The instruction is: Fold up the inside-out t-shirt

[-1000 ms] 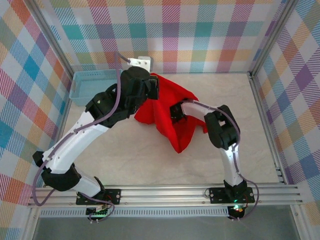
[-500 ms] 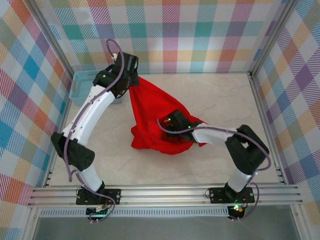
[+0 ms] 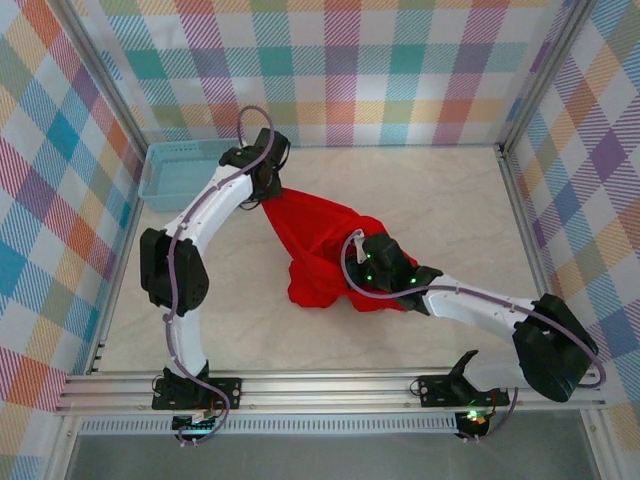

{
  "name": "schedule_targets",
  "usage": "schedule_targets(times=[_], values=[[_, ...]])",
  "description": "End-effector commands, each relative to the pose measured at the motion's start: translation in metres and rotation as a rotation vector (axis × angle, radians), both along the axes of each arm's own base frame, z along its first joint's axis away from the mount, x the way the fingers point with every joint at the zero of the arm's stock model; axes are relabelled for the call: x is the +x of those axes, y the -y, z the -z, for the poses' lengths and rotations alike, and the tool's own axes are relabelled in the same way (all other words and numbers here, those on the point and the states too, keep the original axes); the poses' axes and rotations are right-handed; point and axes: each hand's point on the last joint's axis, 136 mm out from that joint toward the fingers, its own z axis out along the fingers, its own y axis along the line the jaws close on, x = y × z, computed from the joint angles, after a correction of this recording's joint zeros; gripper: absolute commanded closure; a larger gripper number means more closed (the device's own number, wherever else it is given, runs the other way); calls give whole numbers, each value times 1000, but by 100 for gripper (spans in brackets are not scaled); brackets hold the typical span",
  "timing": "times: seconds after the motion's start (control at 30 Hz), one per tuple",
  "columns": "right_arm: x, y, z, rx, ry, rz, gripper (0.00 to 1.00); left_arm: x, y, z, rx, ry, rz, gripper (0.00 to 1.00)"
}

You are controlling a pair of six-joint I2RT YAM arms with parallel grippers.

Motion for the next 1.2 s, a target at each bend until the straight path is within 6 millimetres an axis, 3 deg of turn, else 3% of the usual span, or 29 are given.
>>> schedule_targets(times=[0.0,0.13,0.23,0.37,0.43,0.53,0.67,0.8,0.9,1.07,1.17], values=[[-6,-11,-27,90,80,-67,100,-15,-2,24,62,-90,-1,99],[-26,-21,-35,131,98,-201,100,-41,2,48,58,-174,38,98],[-23,-16,-17,52,54,-183,100,-73,16,39,-51,-94,79,70],[-26,-12,-7,59,40,-173,100,-113,42,16,-242,52,170,46],[-25,-12,-3,55,30,-168,100,-135,64,-2,-293,138,284,33],[-23,-16,5,33,-15,-160,100,-173,116,-19,-432,217,524,22],[-21,-22,11,41,-46,-160,100,-207,164,-29,-498,294,735,13],[-20,-26,8,51,-48,-162,100,-213,186,-18,-545,256,802,16],[-21,-26,6,45,-43,-166,100,-203,186,-7,-509,246,756,22],[-33,-27,10,43,-32,-206,100,-179,171,-4,-446,272,645,49],[-42,-25,10,51,-17,-226,100,-157,150,-3,-441,279,537,69]])
